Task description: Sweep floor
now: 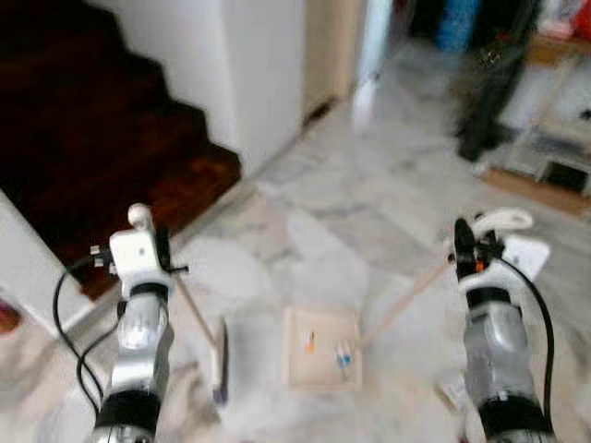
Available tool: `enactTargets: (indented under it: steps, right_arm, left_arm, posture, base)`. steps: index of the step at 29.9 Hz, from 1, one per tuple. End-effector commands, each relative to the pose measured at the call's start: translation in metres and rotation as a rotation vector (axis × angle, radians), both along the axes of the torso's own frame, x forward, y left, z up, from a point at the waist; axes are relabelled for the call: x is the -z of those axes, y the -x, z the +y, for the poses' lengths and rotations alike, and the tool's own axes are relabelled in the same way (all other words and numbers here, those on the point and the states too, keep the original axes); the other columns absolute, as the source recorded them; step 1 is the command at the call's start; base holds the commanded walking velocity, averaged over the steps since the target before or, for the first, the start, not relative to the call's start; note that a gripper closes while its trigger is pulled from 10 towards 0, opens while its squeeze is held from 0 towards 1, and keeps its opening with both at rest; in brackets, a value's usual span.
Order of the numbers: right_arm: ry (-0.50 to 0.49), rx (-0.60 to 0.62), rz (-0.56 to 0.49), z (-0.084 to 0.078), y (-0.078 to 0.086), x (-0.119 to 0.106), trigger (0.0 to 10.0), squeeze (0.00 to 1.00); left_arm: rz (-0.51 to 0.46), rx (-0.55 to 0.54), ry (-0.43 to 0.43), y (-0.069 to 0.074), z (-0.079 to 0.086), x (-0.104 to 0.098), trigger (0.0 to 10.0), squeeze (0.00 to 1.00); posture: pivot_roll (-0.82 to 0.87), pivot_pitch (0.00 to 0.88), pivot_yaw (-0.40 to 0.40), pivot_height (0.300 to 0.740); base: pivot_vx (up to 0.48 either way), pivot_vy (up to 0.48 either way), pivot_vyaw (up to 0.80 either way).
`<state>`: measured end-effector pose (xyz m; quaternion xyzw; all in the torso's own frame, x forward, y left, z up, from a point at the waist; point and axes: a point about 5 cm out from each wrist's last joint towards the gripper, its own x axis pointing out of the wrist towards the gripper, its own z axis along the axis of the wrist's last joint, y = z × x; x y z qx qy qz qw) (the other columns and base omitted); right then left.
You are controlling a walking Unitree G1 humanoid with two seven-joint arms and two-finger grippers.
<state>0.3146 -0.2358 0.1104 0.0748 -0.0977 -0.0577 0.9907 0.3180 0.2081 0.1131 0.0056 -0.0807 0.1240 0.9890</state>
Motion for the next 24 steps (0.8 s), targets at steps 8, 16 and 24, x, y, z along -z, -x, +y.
enactTargets:
  steps: [8,16,24]
  right_arm:
    - [-0.026,0.019,-0.059,-0.0085,-0.0015,-0.0138,10.0,0.0]
    - [-0.013,0.028,-0.058,-0.0073,-0.0009,-0.0134,10.0,0.0]
    - [-0.015,0.016,-0.06,-0.0048,-0.0026,-0.0145,10.0,0.0]
  left_arm:
    - [-0.042,0.023,-0.02,-0.0068,-0.0095,-0.0148,10.0,0.0]
    - [-0.029,0.015,-0.02,-0.0046,-0.0094,-0.0124,10.0,0.0]
    - [-0.029,0.024,-0.017,-0.0069,-0.0129,-0.0144,10.0,0.0]
  posture:
    - [-0.05,0.0,0.006,0.74]
    - [-0.05,0.0,0.004,0.74]
    - [-0.05,0.0,0.002,0.74]
  base:
    - [0.0,0.0,0.0]
    - [0.0,0.0,0.5]
    - [0.0,0.0,0.8]
